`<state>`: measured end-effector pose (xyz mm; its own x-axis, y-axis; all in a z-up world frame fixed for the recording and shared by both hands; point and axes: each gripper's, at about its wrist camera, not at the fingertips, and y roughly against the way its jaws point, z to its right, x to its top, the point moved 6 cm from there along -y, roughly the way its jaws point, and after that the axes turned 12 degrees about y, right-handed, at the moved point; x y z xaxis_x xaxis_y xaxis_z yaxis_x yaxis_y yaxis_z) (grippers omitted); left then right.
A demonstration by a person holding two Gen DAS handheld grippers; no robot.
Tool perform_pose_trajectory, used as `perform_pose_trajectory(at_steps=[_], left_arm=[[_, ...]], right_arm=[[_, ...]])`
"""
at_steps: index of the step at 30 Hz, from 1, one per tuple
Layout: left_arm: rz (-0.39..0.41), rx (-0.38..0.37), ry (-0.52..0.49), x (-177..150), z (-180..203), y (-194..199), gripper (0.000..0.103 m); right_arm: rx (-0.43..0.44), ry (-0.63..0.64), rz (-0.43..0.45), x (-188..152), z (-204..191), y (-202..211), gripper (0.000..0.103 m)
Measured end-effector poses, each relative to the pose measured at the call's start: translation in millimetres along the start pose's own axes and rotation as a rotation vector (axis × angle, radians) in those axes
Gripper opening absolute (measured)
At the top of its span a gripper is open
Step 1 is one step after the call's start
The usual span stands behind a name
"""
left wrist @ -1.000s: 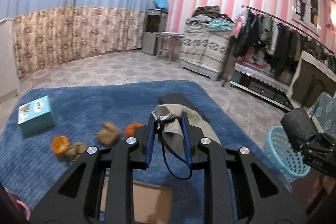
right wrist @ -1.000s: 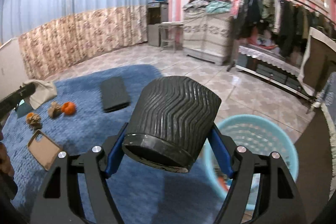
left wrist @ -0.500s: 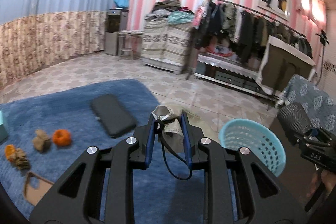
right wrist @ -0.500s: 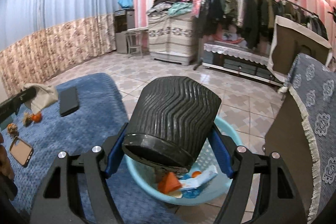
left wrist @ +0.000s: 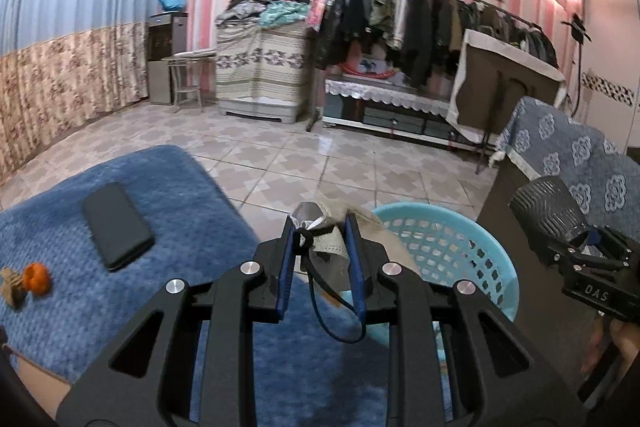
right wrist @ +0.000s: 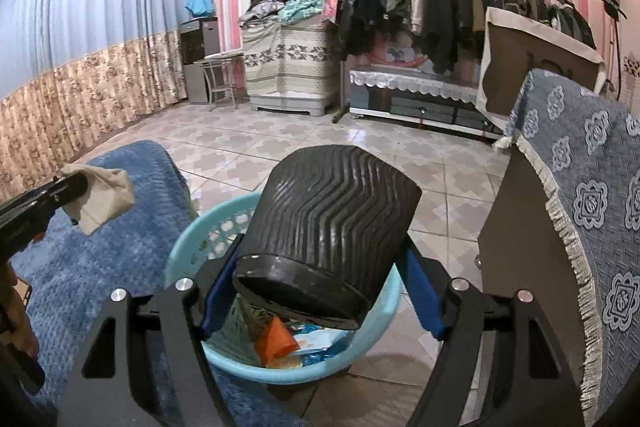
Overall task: Collect trash
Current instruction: 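Carry the beige cloth and black cylinder with both tools over the blue basket, then open the left tool to drop the cloth while the right tool drops the cylinder into the basket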
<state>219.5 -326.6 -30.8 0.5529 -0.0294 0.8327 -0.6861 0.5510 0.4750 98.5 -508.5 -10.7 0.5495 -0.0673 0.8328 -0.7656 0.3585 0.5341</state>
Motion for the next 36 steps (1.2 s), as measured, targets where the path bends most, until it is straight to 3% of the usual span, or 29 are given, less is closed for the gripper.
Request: perform_pose_trajectory(at_steps=[17,20,24,28,36], left_arm=[[-0.08,-0.099,-0.103,-27,70,-70,0.028],[-0.094,-0.092,-0.125,-31,74,-80,0.036],[-0.084,-0.055,-0.103,-26,68,-83,0.067],[-0.03,0.005,-0.107,-15,53,-76,0.087],[0.038,0.081,-0.035,11,18,-63,0.097]], right_arm=[[-0.044,-0.041,0.029,-19,23,-20,0.073],[-0.048,-0.038,0.027,-20,23,-21,0.073],[-0.05,-0.041,0.02,-22,24,-26,0.073],[-0.05,-0.043,0.016,-23,25,-29,0.073],[-0.038,-0.028,0.024,-17,15,-39,0.073]])
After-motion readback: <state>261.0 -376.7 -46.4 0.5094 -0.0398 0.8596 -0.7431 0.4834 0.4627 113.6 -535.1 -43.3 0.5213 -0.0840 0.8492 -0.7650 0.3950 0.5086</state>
